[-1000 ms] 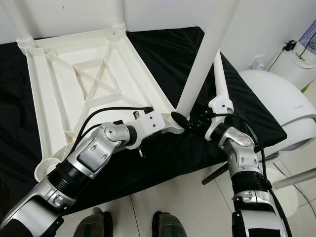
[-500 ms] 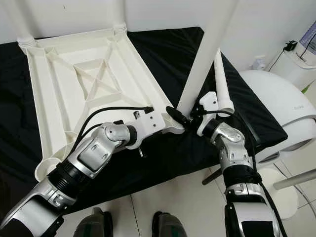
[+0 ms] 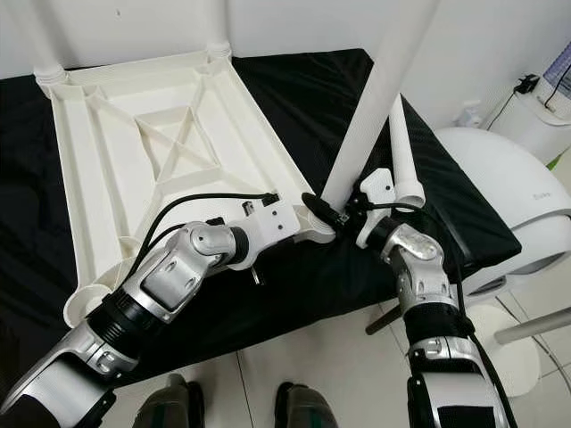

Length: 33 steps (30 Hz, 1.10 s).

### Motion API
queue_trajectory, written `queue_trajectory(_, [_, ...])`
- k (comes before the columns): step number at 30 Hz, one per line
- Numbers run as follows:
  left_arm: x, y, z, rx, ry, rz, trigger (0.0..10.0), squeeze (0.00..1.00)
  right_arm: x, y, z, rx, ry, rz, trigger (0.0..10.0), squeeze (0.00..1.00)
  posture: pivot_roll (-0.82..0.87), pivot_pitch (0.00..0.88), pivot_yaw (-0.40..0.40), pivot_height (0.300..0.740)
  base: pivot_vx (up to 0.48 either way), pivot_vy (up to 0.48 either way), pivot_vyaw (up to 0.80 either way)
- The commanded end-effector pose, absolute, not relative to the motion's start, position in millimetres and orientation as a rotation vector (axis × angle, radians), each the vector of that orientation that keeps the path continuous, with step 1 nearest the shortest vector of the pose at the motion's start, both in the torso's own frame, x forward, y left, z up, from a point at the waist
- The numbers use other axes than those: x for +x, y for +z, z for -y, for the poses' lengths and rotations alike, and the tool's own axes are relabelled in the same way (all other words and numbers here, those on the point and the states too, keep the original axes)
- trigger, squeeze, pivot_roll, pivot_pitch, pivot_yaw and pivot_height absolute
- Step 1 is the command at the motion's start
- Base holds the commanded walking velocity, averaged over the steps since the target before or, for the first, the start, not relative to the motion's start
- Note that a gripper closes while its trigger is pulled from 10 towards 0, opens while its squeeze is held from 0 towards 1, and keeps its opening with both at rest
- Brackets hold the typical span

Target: Building children table

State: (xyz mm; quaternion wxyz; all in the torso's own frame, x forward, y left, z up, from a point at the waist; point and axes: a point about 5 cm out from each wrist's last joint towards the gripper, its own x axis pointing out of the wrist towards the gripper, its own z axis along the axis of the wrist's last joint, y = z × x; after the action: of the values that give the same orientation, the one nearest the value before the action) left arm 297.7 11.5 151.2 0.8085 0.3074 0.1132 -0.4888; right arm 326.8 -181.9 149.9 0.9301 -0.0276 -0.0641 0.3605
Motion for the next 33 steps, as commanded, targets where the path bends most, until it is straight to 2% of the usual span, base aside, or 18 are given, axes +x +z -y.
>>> queue_trajectory(1, [298.2,142.2,-17.2,0.682,-1.018,-0.290,10.0,0.00,324.7,147.9,181.5,0.023,0.690,0.129,10.0,0.00,-0.02,0.089,-0.044,0.740,0.000,0.000,0.00])
queue_trajectory(8, [297.9,141.5,-17.3,0.681,-1.018,-0.292,10.0,0.00,322.5,152.1,169.8,0.103,0.574,0.173,10.0,0.00,-0.02,0.089,-0.044,0.740,0.000,0.000,0.00])
queue_trajectory(16, [296.7,140.7,-14.5,0.678,-1.030,-0.292,10.0,0.00,314.6,153.3,138.9,0.152,0.331,0.191,10.0,0.00,-0.03,0.092,-0.040,0.740,0.000,0.000,0.00])
queue_trajectory(23, [296.1,140.4,-13.6,0.678,-1.035,-0.292,10.0,0.00,314.1,153.3,131.7,0.189,0.205,0.178,10.0,0.00,-0.03,0.092,-0.038,0.740,0.000,0.000,0.00])
queue_trajectory(25, [296.0,140.1,-13.8,0.678,-1.035,-0.294,10.0,0.00,313.8,152.0,130.0,0.186,0.050,0.169,10.0,0.00,-0.03,0.090,-0.040,0.740,0.000,0.000,0.00])
queue_trajectory(27, [296.1,140.0,-13.9,0.678,-1.035,-0.294,10.0,0.00,313.1,151.0,128.0,0.182,-0.008,0.168,10.0,0.00,-0.03,0.089,-0.041,0.740,0.000,0.000,0.00])
queue_trajectory(33, [296.2,140.1,-14.1,0.678,-1.033,-0.294,10.0,0.00,311.5,150.1,124.6,0.186,-0.047,0.159,10.0,0.00,-0.03,0.088,-0.042,0.740,0.000,0.000,0.00])
